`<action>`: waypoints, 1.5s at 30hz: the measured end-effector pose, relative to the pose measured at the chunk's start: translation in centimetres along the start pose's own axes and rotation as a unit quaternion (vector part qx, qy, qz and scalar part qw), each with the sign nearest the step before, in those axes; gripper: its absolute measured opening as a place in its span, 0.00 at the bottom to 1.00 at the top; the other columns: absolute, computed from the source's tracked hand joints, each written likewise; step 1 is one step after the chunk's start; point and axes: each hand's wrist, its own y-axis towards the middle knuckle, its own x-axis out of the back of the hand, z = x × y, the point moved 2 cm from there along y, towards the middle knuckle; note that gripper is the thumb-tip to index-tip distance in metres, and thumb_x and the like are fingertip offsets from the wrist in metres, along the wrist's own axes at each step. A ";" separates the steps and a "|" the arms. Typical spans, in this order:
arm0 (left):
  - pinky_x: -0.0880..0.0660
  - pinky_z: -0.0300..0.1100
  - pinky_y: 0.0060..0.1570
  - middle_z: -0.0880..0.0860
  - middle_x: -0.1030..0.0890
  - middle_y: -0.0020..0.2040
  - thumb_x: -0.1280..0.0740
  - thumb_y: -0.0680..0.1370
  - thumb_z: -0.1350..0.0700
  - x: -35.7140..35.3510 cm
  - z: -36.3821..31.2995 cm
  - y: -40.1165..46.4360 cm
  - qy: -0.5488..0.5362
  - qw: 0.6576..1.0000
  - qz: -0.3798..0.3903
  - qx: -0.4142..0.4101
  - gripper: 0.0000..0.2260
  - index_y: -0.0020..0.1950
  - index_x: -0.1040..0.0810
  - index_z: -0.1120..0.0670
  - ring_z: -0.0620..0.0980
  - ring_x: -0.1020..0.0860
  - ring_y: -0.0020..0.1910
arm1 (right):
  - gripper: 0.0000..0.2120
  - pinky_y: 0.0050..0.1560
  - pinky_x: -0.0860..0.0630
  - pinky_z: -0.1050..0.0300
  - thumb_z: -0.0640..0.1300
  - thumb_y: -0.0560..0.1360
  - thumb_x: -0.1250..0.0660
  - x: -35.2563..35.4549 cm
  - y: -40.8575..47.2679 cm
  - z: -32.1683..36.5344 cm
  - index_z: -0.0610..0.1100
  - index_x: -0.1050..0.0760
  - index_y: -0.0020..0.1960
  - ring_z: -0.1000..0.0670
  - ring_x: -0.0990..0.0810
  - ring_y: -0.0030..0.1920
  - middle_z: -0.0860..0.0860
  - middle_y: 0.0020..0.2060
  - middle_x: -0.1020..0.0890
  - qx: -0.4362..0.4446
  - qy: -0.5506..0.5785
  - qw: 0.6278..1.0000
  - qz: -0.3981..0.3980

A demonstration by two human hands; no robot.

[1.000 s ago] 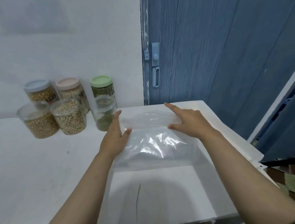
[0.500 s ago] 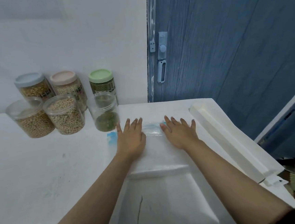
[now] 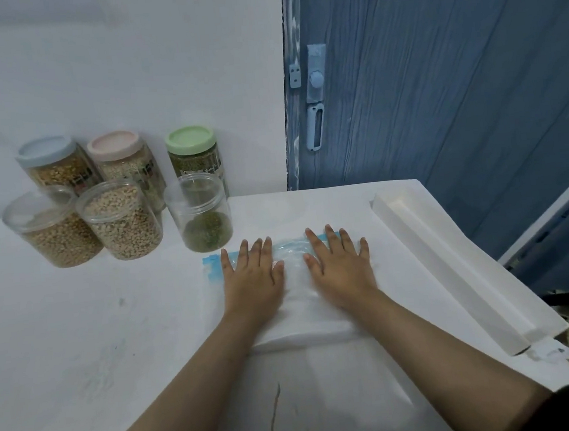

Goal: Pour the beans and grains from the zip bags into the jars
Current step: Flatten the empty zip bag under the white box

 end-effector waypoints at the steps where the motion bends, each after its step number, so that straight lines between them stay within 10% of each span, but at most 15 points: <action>1: 0.62 0.61 0.75 0.49 0.42 0.81 0.71 0.74 0.41 0.0 -0.1 0.0 0.007 1.000 0.006 -0.001 0.38 0.81 0.49 0.51 0.52 0.49 0.80 | 0.27 0.77 0.61 0.38 0.62 0.82 0.61 -0.1 0.0 0.0 0.60 0.60 0.80 0.46 0.57 0.81 0.50 0.81 0.53 -0.001 -0.001 1.000 0.006; 10: 0.68 0.65 0.73 0.48 0.57 0.82 0.57 0.85 0.43 2.2 0.0 0.9 -0.022 0.992 0.122 -0.001 0.27 0.81 0.58 0.51 0.51 0.60 0.80 | 0.28 0.77 0.63 0.37 0.62 0.83 0.61 0.8 0.1 0.1 0.59 0.63 0.80 0.44 0.59 0.80 0.49 0.81 0.59 0.004 -0.012 0.999 0.040; 16: 0.71 0.66 0.70 0.47 0.52 0.82 0.55 0.85 0.46 6.0 -0.2 -2.5 0.003 0.998 0.007 -0.060 0.25 0.82 0.53 0.51 0.49 0.58 0.81 | 0.26 0.77 0.64 0.44 0.57 0.85 0.56 4.7 -2.8 0.9 0.58 0.60 0.81 0.52 0.56 0.81 0.54 0.81 0.48 0.085 0.070 0.991 -0.072; 21: 0.75 0.58 0.70 0.45 0.46 0.81 0.61 0.82 0.40 5.2 1.8 -6.2 -0.061 0.994 0.055 -0.077 0.29 0.81 0.49 0.50 0.46 0.54 0.80 | 0.29 0.78 0.64 0.52 0.66 0.80 0.53 5.3 -8.3 -0.6 0.67 0.62 0.77 0.60 0.54 0.79 0.61 0.79 0.43 0.165 0.175 0.970 0.015; 27: 0.70 0.61 0.73 0.43 0.61 0.81 0.57 0.85 0.44 2.8 3.8 -7.4 -0.048 0.984 0.159 -0.068 0.26 0.81 0.60 0.48 0.43 0.63 0.79 | 0.41 0.73 0.69 0.63 0.62 0.78 0.37 2.2 -10.1 -1.4 0.65 0.65 0.76 0.68 0.54 0.75 0.62 0.79 0.44 0.216 0.134 0.957 0.139; 32: 0.73 0.62 0.71 0.41 0.60 0.81 0.58 0.84 0.40 3.1 4.1 -6.8 -0.092 0.976 0.189 -0.058 0.26 0.82 0.56 0.46 0.42 0.63 0.79 | 0.34 0.78 0.61 0.56 0.58 0.83 0.44 2.4 -9.3 -1.2 0.67 0.65 0.77 0.58 0.41 0.77 0.65 0.75 0.36 0.182 0.147 0.958 0.165; 36: 0.79 0.52 0.69 0.40 0.42 0.79 0.52 0.79 0.29 5.1 4.6 -8.2 -0.226 0.968 0.037 -0.103 0.31 0.79 0.40 0.41 0.39 0.50 0.79 | 0.31 0.70 0.41 0.59 0.58 0.84 0.47 3.8 -8.0 -0.8 0.71 0.65 0.75 0.47 0.30 0.71 0.63 0.69 0.26 0.164 0.151 0.958 0.181; 38: 0.70 0.52 0.75 0.39 0.31 0.72 0.41 0.76 0.30 6.3 4.4 -8.8 -0.207 0.967 -0.028 -0.143 0.31 0.76 0.35 0.41 0.37 0.38 0.74 | 0.30 0.63 0.35 0.61 0.57 0.84 0.47 5.0 -7.5 -0.8 0.69 0.63 0.76 0.47 0.25 0.65 0.57 0.66 0.22 0.158 0.151 0.959 0.179; 41: 0.31 0.47 0.67 0.42 0.19 0.55 0.28 0.74 0.41 6.5 4.3 -8.7 -0.254 0.958 -0.045 -0.125 0.25 0.69 0.26 0.44 0.42 0.24 0.58 | 0.29 0.63 0.35 0.60 0.59 0.84 0.47 6.7 -7.2 -0.9 0.69 0.61 0.77 0.47 0.27 0.67 0.55 0.68 0.24 0.142 0.154 0.963 0.171; 45: 0.29 0.36 0.45 0.45 0.22 0.45 0.21 0.69 0.49 7.0 5.2 -8.0 -0.407 0.907 -0.085 -0.062 0.17 0.52 0.23 0.47 0.43 0.24 0.45 | 0.27 0.61 0.36 0.62 0.61 0.82 0.43 8.1 -7.2 -1.0 0.73 0.53 0.76 0.54 0.27 0.62 0.56 0.63 0.22 0.126 0.192 0.962 0.145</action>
